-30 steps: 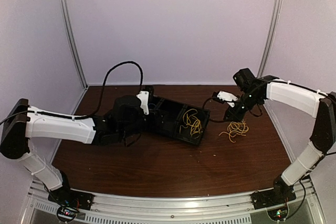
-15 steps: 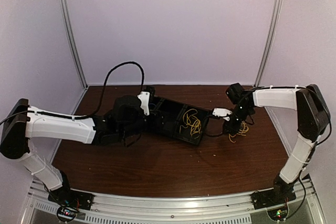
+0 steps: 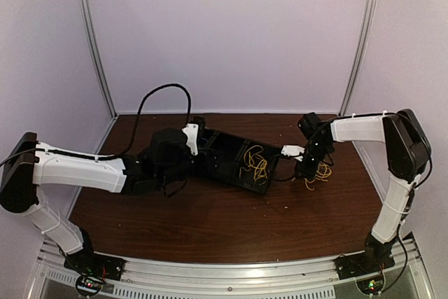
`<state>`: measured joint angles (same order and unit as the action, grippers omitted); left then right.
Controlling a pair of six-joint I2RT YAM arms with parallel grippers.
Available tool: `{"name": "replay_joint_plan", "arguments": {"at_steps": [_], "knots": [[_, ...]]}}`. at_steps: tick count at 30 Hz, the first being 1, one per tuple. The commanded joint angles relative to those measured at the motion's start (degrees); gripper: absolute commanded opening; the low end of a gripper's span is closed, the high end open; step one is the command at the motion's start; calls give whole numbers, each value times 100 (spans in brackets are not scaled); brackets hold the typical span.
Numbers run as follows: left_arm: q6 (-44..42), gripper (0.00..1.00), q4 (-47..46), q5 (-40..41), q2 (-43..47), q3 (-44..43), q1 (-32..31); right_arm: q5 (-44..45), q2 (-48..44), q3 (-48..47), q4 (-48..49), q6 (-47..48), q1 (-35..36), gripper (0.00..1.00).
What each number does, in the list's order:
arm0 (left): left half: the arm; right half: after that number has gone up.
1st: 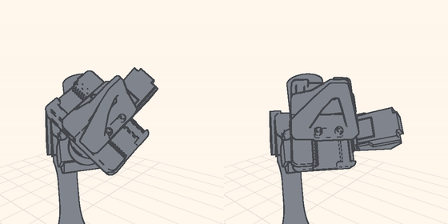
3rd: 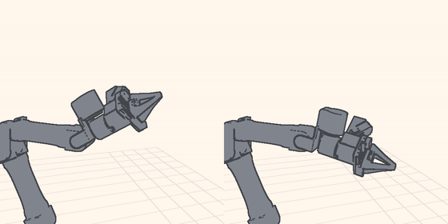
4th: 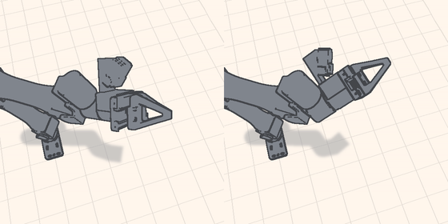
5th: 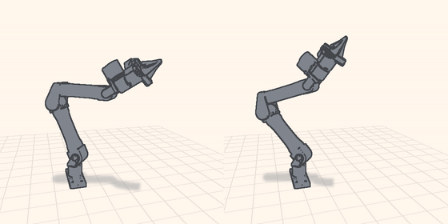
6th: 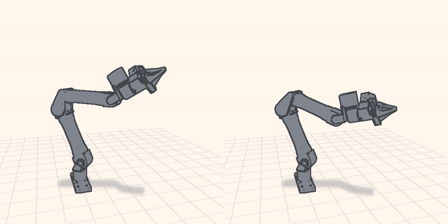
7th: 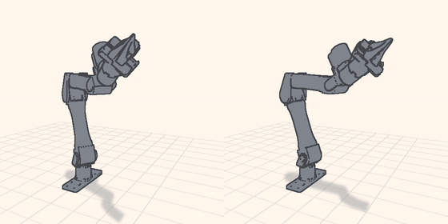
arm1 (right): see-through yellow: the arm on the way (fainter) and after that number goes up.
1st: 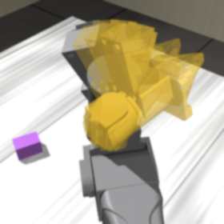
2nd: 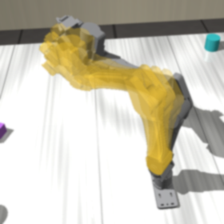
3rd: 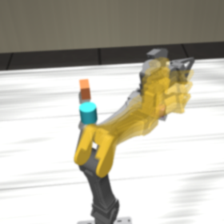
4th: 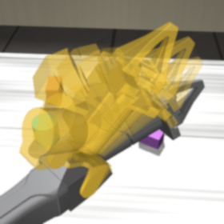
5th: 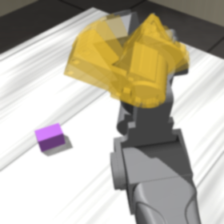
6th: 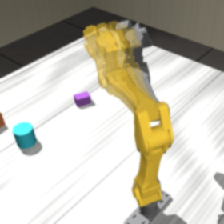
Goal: Untangle the cables
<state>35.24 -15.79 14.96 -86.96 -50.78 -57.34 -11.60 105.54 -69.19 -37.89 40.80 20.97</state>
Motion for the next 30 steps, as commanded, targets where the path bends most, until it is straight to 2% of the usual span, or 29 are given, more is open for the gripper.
{"name": "replay_joint_plan", "arguments": {"at_steps": [1,6,8,14,16,21,26,30], "knots": [[40,52,-196,-69,26,10,-5,167,184,-164,59,47,-98,33],[35,52,-199,-56,23,24,2,96,236,-95,-6,84,-145,32],[35,52,-206,-55,8,19,-2,27,235,-68,-53,95,-153,28],[27,52,-240,-89,-102,-31,2,-132,239,-113,-191,68,-163,5],[13,52,-232,-107,-135,-66,-5,-225,124,-157,-319,25,-164,0],[-231,51,-313,-226,-144,-97,-4,-691,-799,-318,-1074,-57,-164,0],[-1219,50,-1684,-1464,-51,243,-43,-1840,-1935,-1352,-2406,-149,-155,0],[-1836,52,-1967,-1968,-284,-81,-231,-2637,-2380,-2827,-2982,-366,-155,0]]}}
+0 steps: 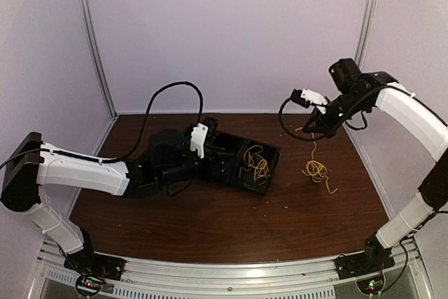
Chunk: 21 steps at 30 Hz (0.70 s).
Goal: Untangle the cables
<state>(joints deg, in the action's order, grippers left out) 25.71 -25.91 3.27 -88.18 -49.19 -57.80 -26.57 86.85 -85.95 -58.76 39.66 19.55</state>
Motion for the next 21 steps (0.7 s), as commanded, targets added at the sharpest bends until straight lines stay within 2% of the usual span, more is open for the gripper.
{"name": "replay_joint_plan", "arguments": {"at_steps": [1,6,9,13,17,21], "knots": [[-1075,53,-997,-821,-210,-357,-284,-1315,-559,-1404,-961,-298,-15,0],[-1856,54,-1411,-659,-340,-740,-746,-2262,-783,-2179,-1120,-284,-14,0],[-1995,56,-1831,-607,-474,-818,-917,-2782,-777,-2362,-1016,-420,-8,0],[-1965,57,-1912,-722,-884,-1217,-1007,-3453,-968,-2116,-193,-1079,1,0],[-1870,58,-2176,-959,-1471,-1568,-1064,-3619,-1186,-1826,655,-1556,60,0],[-1800,58,-2366,-1107,-2097,-1864,-1157,-3683,-1232,-1962,940,-1792,84,0]]}}
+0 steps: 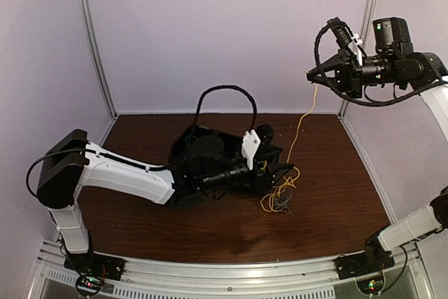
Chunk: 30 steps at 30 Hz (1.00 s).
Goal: Untangle the cables
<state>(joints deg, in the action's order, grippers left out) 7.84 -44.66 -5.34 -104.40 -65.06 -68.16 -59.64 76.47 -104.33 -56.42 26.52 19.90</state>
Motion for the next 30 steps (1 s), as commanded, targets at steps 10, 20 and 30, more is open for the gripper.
{"name": "replay_joint_plan", "arguments": {"at_steps": [10,20,30], "knots": [[-15,46,-371,-38,-2552,-1925,-135,-827,-31,-1399,1472,-1277,52,0],[477,30,-855,55,-2771,-1106,-136,-1175,530,-2987,2712,-2460,-610,0],[821,28,-1107,-132,-2390,-5,-148,-1949,867,-2526,8733,-7406,-1884,0]]}}
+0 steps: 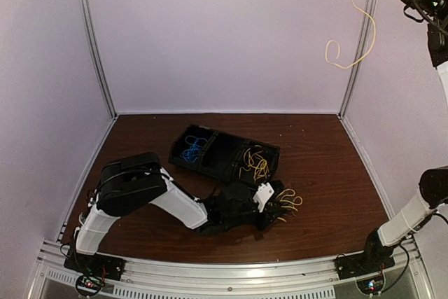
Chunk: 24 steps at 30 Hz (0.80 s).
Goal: Untangle the cables
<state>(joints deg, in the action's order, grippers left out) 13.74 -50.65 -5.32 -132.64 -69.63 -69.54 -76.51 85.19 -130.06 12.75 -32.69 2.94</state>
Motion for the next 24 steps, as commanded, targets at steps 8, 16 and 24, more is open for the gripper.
{"name": "replay_joint_plan", "arguments": {"at_steps": [8,16,24], "knots": [[33,48,-504,160,1850,1427,-148,-269,-547,2434,1359,-588,-189,0],[107,52,-99,727,2779,1941,-146,224,-763,3910,-410,1537,-173,0],[472,52,220,1381,3477,2358,-148,654,-556,4426,-1132,2442,66,0]]}}
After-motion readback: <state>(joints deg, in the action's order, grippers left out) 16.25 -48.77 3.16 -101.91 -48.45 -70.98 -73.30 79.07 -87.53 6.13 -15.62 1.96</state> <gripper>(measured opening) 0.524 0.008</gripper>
